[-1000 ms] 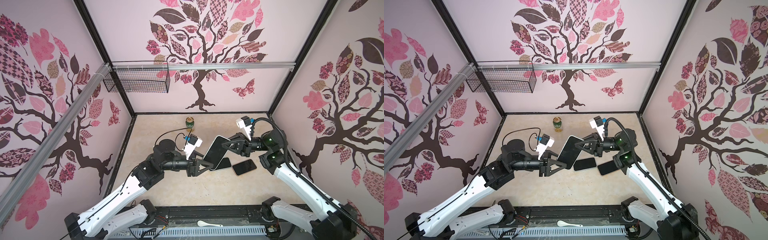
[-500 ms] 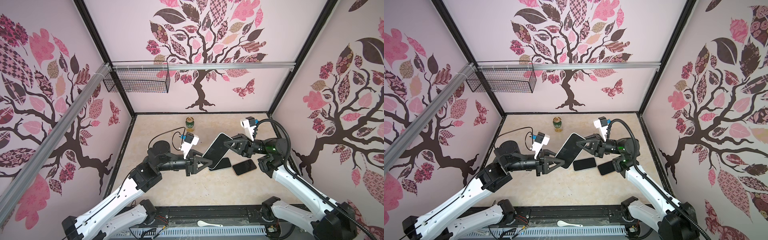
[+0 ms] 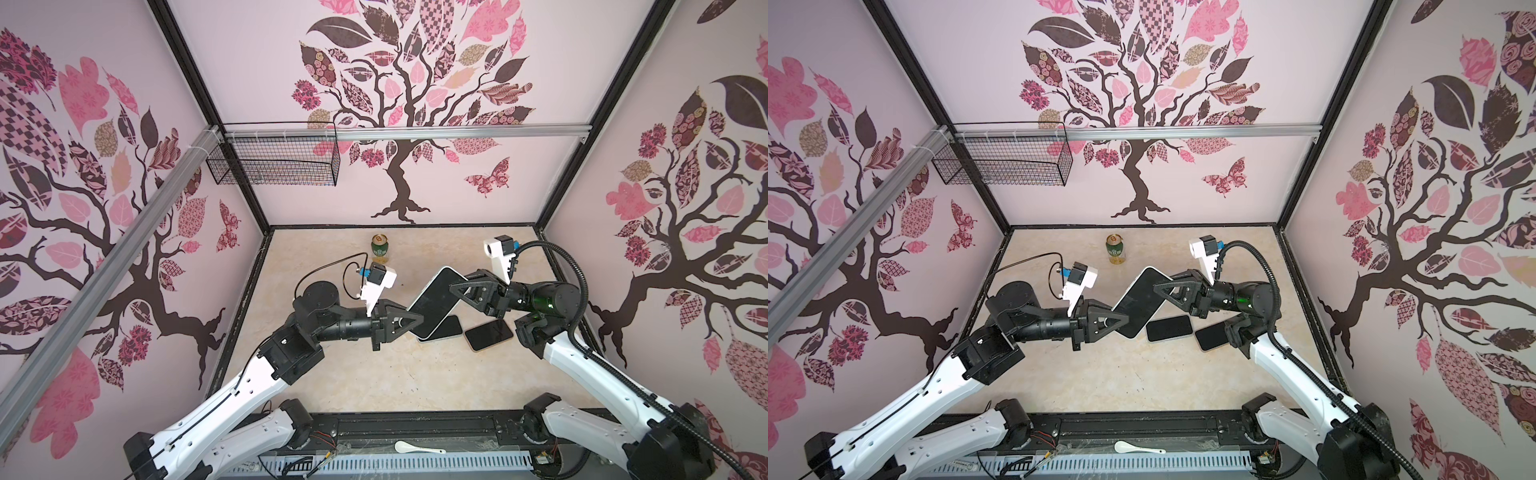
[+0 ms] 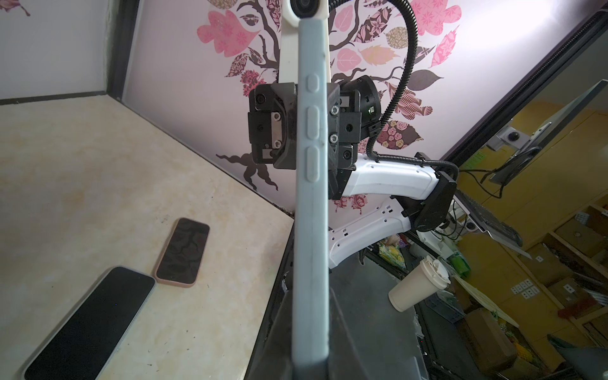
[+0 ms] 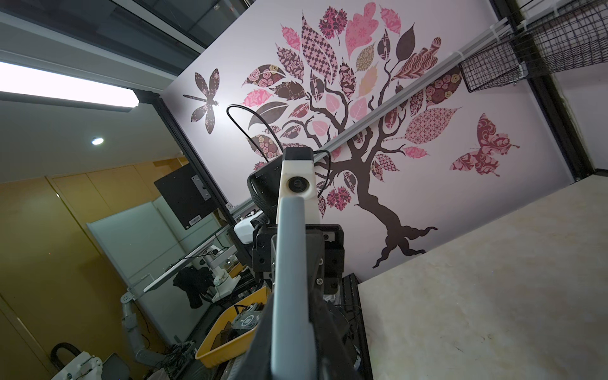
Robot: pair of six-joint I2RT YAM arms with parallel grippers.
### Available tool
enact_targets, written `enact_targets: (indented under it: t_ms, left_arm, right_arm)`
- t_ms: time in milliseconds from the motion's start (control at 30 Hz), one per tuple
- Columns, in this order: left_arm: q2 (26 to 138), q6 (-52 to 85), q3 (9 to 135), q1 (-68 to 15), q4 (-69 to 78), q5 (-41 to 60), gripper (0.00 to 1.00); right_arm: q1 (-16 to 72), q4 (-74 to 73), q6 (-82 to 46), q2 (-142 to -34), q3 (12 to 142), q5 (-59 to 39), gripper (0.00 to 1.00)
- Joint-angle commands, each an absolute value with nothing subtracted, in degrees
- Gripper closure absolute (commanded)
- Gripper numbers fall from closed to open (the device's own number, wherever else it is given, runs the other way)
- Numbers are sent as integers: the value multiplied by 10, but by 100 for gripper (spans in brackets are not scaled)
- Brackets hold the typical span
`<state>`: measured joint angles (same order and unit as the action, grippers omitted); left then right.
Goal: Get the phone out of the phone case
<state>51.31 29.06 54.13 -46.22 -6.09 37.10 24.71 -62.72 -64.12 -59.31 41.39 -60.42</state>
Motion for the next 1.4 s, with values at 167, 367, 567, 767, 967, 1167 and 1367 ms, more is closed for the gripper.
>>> enact_targets:
  t_ms: [167,367,567,767,967,1167,1367]
  left_arm:
    - [504,289,525,-463,-51,369,100]
    - [491,255,531,-461,-96,311,100]
    - [481,214,532,-439,-131,298,100]
    - [481,170,567,-432,-224,220,100]
    - [475,109,568,-432,-250,231,100]
    - [481,31,602,-432,-317,163,100]
    - [498,-53,630,-433,-365,203,100]
  right_arm:
    - [251,-663,-632,-568,416,-557,100]
    - [251,-460,-494,-535,454,-549,24]
    - [250,-157,-279,-484,522,-427,15]
    - [246,-25,-200,-481,555,-345,16]
    - [206,44,-185,-562,648,-526,19]
    - [201,203,-66,-611,728,-525,19]
    - [202,225,26,-607,713,-528,17]
